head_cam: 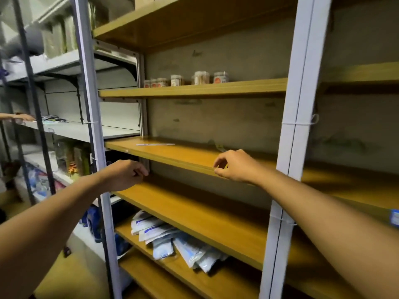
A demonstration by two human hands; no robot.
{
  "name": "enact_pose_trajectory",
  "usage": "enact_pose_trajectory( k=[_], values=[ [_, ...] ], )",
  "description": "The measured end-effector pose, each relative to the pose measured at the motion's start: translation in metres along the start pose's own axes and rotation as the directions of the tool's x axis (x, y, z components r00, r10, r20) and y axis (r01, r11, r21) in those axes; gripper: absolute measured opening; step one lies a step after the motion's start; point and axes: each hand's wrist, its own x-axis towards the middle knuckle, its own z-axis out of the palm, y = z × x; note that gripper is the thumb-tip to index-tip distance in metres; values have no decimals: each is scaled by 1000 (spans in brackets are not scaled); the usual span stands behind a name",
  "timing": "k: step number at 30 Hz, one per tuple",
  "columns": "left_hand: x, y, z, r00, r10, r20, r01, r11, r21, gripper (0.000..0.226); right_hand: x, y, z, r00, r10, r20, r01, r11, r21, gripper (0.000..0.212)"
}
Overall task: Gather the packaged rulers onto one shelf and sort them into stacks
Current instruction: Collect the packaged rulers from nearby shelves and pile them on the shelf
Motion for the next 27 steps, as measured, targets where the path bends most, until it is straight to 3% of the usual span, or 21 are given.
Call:
enact_pose_trajectory(
  k=[7, 12, 15, 19, 27],
  values=[
    [47, -42, 24, 993, 67, -95, -73, 996, -54, 30, 88, 15, 30, 962, 223, -156, -233, 971, -50, 9],
    [105, -67, 34, 981, 100, -165, -107, 994, -35, 27, 159, 50, 54, 909, 341, -238, -362, 931, -53, 17],
    [148, -78, 26, 982, 105, -154, -108, 994, -8, 30, 189, 75, 61, 880, 431, -198, -460, 878, -133, 27],
    [197, -92, 30, 981, 65, -185, -69, 998, -12, 31, 213, 106, 64, 871, 484, -85, -489, 836, -251, 27],
    [285, -133, 50, 993, -54, -106, 50, 998, -40, 40, 225, 122, 81, 895, 426, -130, -439, 792, -425, 31]
  ],
)
